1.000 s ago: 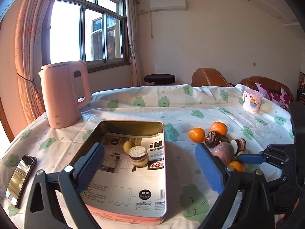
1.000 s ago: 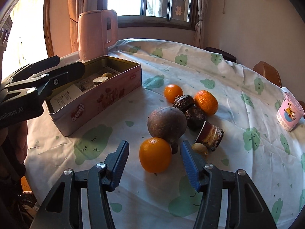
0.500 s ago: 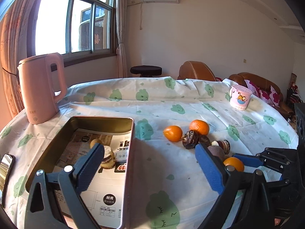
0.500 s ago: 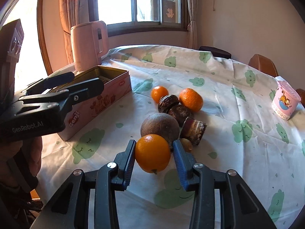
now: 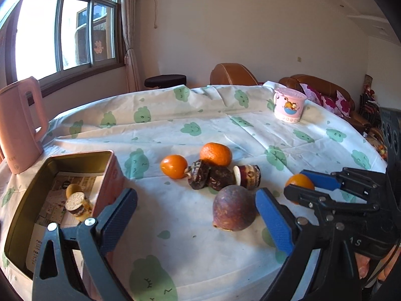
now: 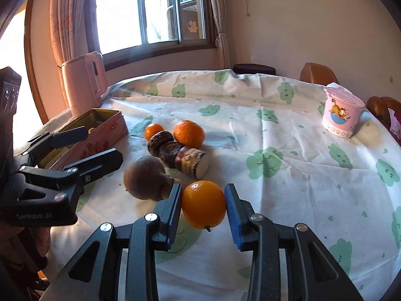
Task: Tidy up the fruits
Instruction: 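Grasp the dark passion fruit with the left tool while the right tool grasps an orange, then lift the passion fruit with the left tool while the right tool lifts the orange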
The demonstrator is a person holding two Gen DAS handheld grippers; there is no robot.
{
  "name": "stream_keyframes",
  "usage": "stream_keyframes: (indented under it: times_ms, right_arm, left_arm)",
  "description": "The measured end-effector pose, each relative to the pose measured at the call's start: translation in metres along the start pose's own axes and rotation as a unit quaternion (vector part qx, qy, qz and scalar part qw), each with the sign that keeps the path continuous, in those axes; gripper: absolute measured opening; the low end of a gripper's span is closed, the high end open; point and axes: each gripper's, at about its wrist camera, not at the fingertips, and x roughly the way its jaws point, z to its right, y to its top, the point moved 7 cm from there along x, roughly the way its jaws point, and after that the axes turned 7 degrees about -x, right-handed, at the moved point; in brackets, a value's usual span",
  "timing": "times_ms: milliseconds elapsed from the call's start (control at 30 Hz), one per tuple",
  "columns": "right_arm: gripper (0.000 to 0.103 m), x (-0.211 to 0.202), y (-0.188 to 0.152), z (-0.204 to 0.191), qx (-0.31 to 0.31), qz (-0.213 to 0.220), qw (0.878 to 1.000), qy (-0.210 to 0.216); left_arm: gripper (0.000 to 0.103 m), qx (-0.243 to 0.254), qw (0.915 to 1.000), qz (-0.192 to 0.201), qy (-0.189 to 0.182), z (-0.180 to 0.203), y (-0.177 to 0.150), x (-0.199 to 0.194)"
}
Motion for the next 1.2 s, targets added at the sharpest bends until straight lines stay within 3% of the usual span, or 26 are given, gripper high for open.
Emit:
stream_keyframes:
  times_ms: [67, 200, 267, 400, 700, 1200]
  right_arm:
    - [0.036, 0.001, 0.001, 0.009, 0.007, 0.000, 1.000, -0.010]
    - [0.036, 0.004, -0.001, 0.013, 0.018, -0.008, 1.000, 0.001]
    - [0.036, 0.006, -0.002, 0.012, 0.016, -0.014, 1.000, 0.005]
    - [0.036, 0.010, -0.004, 0.013, 0.027, -0.022, 0.999, 0.024]
    - [0.036, 0.003, -0.002, 0.012, 0.023, -0.001, 1.000, 0.019]
    - [0.036, -0.014, 0.003, 0.011, 0.016, 0.046, 0.999, 0.013]
  left_arm:
    - [0.090, 0.005, 0.9995, -0.024, -0.020, 0.010, -0.003, 0.009]
    - [0.069, 0.008, 0.9971, -0.065, -0.039, 0.020, -0.007, 0.027]
    - [0.064, 0.001, 0.9952, -0.084, -0.049, 0.021, -0.010, 0.034]
    - [0.050, -0.005, 0.9930, -0.091, -0.075, 0.024, -0.013, 0.035]
    - [0.048, -0.007, 0.9940, -0.081, -0.074, 0.024, -0.010, 0.031]
    - [0.048, -0.027, 0.9981, -0.018, -0.052, 0.010, 0.000, 0.011]
